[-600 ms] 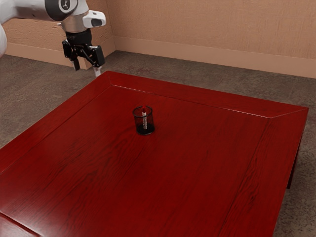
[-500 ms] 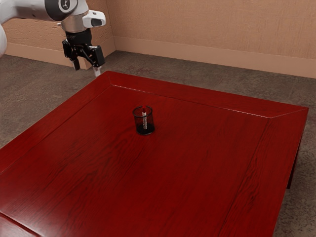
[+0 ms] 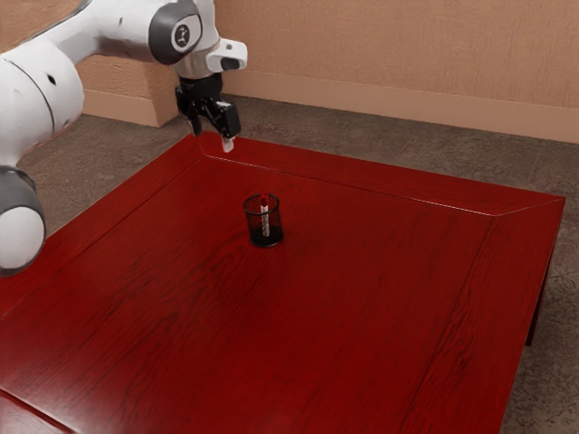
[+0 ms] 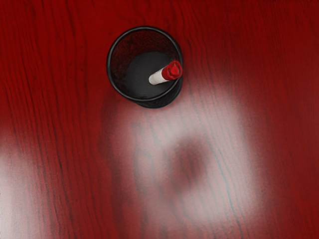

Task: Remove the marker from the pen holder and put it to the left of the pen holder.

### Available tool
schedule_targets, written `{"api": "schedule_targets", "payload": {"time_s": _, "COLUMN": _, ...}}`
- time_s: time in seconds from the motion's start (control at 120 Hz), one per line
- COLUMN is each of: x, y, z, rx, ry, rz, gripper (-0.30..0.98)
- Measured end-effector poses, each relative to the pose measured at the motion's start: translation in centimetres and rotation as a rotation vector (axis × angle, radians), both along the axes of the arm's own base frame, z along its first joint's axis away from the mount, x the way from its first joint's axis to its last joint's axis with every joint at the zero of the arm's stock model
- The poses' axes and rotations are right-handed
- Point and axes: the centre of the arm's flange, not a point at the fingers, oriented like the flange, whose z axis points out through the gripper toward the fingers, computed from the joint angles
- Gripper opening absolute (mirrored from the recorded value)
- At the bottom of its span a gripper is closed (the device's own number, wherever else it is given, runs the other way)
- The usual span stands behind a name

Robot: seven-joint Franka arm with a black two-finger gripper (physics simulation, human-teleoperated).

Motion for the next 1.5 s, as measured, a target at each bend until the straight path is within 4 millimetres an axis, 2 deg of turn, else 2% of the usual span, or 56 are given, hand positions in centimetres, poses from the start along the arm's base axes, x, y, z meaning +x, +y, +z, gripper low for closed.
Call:
{"api": "schedule_targets", "payload": {"time_s": 0.075, "x": 1.8, "y": -0.1, "z": -3.3, "rx": 0.003, "ry": 0.022, "rz": -0.037, "gripper": 0.69}}
{"api": "schedule_targets", "payload": {"time_s": 0.15, "x": 2.9, "y": -0.6, "z": -5.7, "rx": -0.004, "ry": 0.035, "rz": -0.080, "gripper": 0.69}}
{"api": "schedule_targets", "payload": {"time_s": 0.258, "x": 4.0, "y": -1.4, "z": -7.6, "rx": -0.017, "ry": 0.031, "rz": -0.141, "gripper": 0.69}}
{"api": "schedule_targets", "payload": {"time_s": 0.367, "x": 4.9, "y": -0.7, "z": -10.0, "rx": -0.038, "ry": 0.030, "rz": -0.183, "gripper": 0.69}}
{"api": "schedule_targets", "payload": {"time_s": 0.475, "x": 5.7, "y": -1.2, "z": -12.4, "rx": -0.053, "ry": 0.026, "rz": -0.231, "gripper": 0.69}}
{"api": "schedule_targets", "payload": {"time_s": 0.592, "x": 6.4, "y": -1.8, "z": -14.6, "rx": -0.063, "ry": 0.021, "rz": -0.278, "gripper": 0.69}}
{"api": "schedule_targets", "payload": {"time_s": 0.708, "x": 6.9, "y": -1.6, "z": -16.3, "rx": -0.061, "ry": 0.016, "rz": -0.305, "gripper": 0.69}}
{"api": "schedule_targets", "payload": {"time_s": 1.033, "x": 8.7, "y": -1.2, "z": -19.6, "rx": -0.064, "ry": -0.027, "rz": -0.369, "gripper": 0.68}}
{"api": "schedule_targets", "payload": {"time_s": 1.1, "x": 8.8, "y": -1.0, "z": -19.8, "rx": -0.066, "ry": -0.030, "rz": -0.376, "gripper": 0.61}}
{"api": "schedule_targets", "payload": {"time_s": 1.217, "x": 8.8, "y": -0.7, "z": -19.8, "rx": -0.064, "ry": -0.035, "rz": -0.387, "gripper": 0.30}}
{"api": "schedule_targets", "payload": {"time_s": 1.3, "x": 8.9, "y": -0.7, "z": -19.7, "rx": -0.063, "ry": -0.038, "rz": -0.396, "gripper": 0.15}}
{"api": "schedule_targets", "payload": {"time_s": 1.5, "x": 8.8, "y": 0.1, "z": -18.6, "rx": -0.044, "ry": -0.049, "rz": -0.405, "gripper": -0.04}}
